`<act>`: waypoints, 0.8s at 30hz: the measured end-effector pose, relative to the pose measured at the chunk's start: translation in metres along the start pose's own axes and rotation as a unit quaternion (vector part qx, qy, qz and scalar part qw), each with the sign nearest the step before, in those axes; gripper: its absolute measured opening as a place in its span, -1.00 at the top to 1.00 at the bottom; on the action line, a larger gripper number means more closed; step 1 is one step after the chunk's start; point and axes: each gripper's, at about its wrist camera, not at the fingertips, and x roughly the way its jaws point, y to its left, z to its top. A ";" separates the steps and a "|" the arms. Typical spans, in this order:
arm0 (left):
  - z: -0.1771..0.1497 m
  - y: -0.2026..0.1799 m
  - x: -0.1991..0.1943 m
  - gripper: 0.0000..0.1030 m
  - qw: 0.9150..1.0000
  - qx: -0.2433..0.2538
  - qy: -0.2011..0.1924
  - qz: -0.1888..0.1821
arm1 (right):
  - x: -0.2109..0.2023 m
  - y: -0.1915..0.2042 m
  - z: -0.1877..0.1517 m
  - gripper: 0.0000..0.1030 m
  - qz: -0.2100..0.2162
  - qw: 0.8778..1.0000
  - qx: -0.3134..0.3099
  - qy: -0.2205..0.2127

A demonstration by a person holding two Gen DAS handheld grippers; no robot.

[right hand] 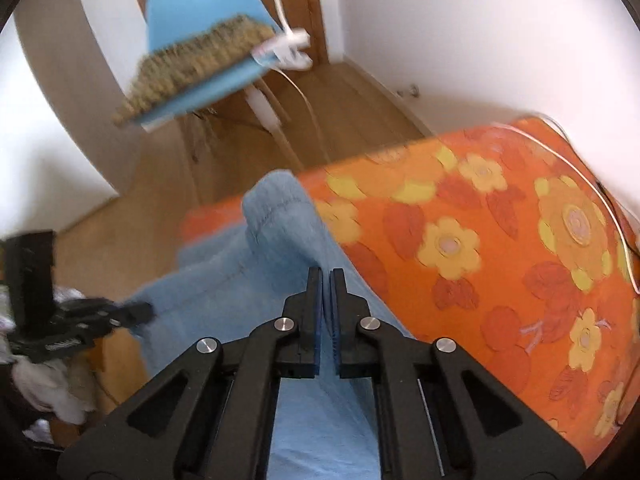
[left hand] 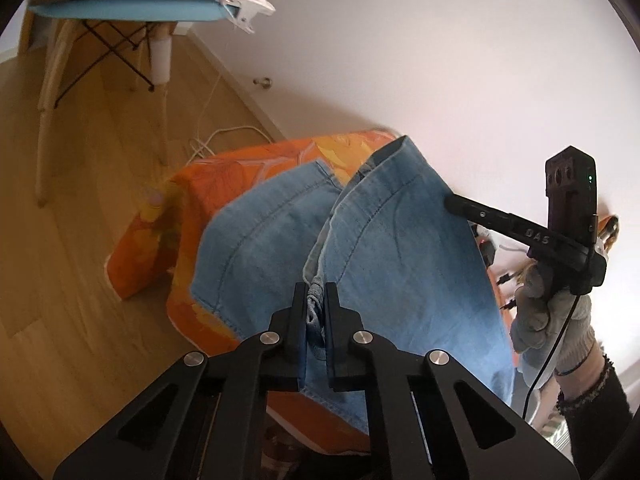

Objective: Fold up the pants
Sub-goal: 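Lay the folded hems down and open both grippers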

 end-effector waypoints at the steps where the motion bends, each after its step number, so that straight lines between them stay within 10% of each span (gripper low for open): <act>1: -0.004 0.006 -0.002 0.89 1.000 -0.005 0.003 0.003 | 0.000 0.007 0.005 0.91 0.019 1.000 -0.003 0.007; 5: -0.022 0.026 0.012 0.89 0.999 -0.023 0.030 0.017 | 0.012 0.017 0.009 -0.41 0.064 0.997 -0.023 0.045; 8: -0.031 0.030 0.019 0.89 0.999 -0.034 0.036 0.014 | 0.021 0.000 0.010 -0.41 0.089 0.995 0.018 0.041; 12: -0.031 0.026 0.020 0.89 0.999 -0.017 0.034 0.020 | 0.046 -0.025 0.013 0.12 0.087 0.992 0.067 0.059; 24: -0.033 0.030 0.021 0.89 0.999 -0.012 0.040 0.022 | 0.101 0.043 -0.002 0.24 0.009 0.988 -0.102 0.112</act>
